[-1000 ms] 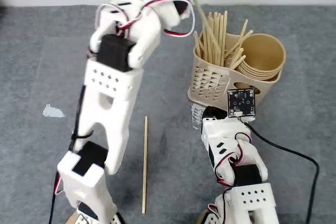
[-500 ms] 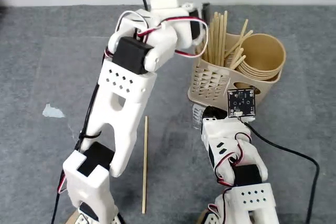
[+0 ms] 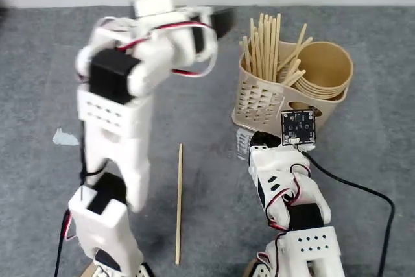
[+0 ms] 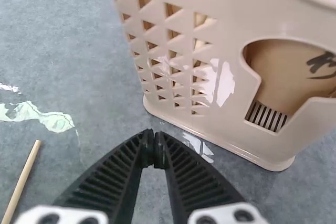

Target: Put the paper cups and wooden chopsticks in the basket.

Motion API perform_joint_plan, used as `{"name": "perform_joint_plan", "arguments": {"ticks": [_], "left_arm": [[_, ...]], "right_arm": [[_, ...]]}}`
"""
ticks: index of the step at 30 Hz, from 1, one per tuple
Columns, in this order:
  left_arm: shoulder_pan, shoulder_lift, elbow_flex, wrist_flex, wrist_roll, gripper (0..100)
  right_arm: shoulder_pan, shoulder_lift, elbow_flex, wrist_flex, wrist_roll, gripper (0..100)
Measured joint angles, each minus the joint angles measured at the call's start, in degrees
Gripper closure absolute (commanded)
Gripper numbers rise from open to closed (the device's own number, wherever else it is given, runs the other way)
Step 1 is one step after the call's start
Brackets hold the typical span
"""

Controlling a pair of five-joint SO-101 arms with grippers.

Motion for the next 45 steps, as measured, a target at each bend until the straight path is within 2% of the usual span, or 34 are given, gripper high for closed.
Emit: {"name": "perform_joint_plan", "arguments": {"ticks": [2,3,5,8,15,19,22,25,30,34,45], "left_arm": [[-4.31,0.00,-0.35,0.53,1.14,100],[-6.68,0.00,-0.35,0.62,1.14,98],[-9.76,-0.88,0.70,0.62,1.05,99],[-11.87,-4.84,6.51,0.62,0.70,99],[-12.22,-23.30,33.58,0.70,0.70,99],[-12.22,-36.66,49.67,-2.20,0.53,99],[-12.40,-44.66,62.68,-5.63,0.44,99],[-15.65,-51.16,76.75,-11.52,0.35,99],[-22.15,-63.12,98.90,-25.05,-0.44,99],[-24.26,-72.88,113.85,-31.47,-2.64,99],[-28.75,-82.90,138.55,-44.57,-2.99,99]], "right_arm": [[-0.88,0.00,0.00,0.00,0.00,99.0],[-1.76,0.00,0.00,0.00,0.00,99.0],[-2.29,0.00,0.00,0.00,0.00,99.0],[-2.55,0.00,0.62,0.00,0.00,99.0],[-2.90,0.00,0.62,0.00,0.00,99.0],[-2.99,0.00,0.62,0.00,0.00,99.0],[-2.99,0.00,0.62,0.00,0.00,99.1],[-2.99,0.00,0.62,1.58,0.00,99.1],[-5.10,0.00,-0.53,8.88,0.00,99.1],[-7.21,0.00,-4.66,15.03,0.00,99.1],[-16.18,0.62,-15.65,27.08,0.00,99.0]]}}
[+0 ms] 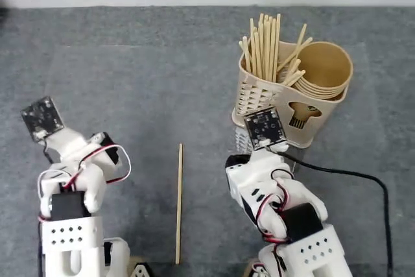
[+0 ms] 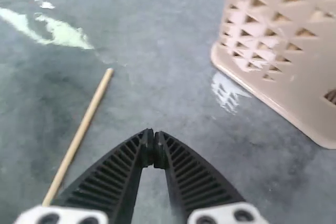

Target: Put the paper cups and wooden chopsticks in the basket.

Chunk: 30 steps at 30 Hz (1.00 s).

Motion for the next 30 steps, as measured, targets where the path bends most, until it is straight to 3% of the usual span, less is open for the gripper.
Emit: {"name": "perform_joint_plan", "arguments": {"ticks": [13,20,30], "left_arm": [[-0.44,-0.09,10.99,-3.87,0.00,99],[-4.75,-0.09,14.07,-3.87,-8.18,99],[-5.01,-0.09,19.52,-8.70,-12.75,99]], "right_arm": [[-8.18,40.62,-23.47,3.69,-2.99,98.1],[-10.37,58.55,-34.29,3.96,-9.93,85.0],[-14.95,75.78,-47.21,3.96,-10.99,85.9]]}}
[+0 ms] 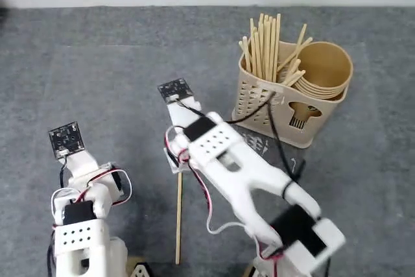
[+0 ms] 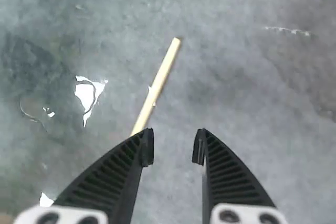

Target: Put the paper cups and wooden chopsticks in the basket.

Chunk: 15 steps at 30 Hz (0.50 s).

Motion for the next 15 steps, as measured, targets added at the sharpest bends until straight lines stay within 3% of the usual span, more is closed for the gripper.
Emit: {"name": "perform_joint_plan", "arguments": {"ticks": [15], "left_arm": [[0.00,0.00,0.09,-0.35,0.00,99]], "right_arm": [[-0.62,20.48,-14.77,0.00,-3.08,85.9]]}}
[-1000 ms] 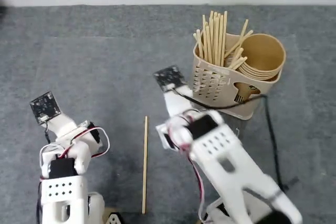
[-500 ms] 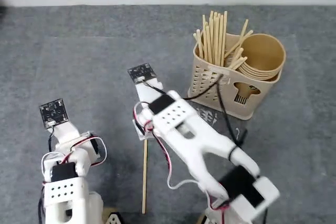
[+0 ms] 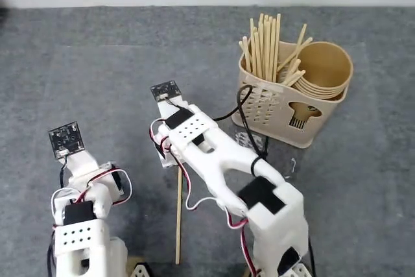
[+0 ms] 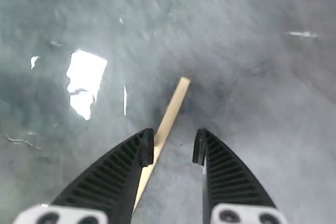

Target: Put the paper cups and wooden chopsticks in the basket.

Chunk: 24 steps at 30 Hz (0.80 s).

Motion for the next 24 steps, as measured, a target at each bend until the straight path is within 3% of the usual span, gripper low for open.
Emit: {"name": "perform_joint_plan", "arguments": {"ticks": [2,6,17,24], "left_arm": [[0.00,0.00,0.00,0.00,0.00,99],[0.00,0.00,0.00,0.00,0.00,99],[0.00,0.00,0.00,0.00,0.00,99],[0.00,0.00,0.00,0.00,0.00,99]], "right_arm": [[-0.09,1.58,-1.23,0.09,0.00,86.7],[-0.26,3.08,-2.20,0.18,0.00,99.5],[-0.62,1.05,-3.16,4.75,0.88,99.1],[4.75,-10.73,-9.85,14.77,4.04,99.1]]}}
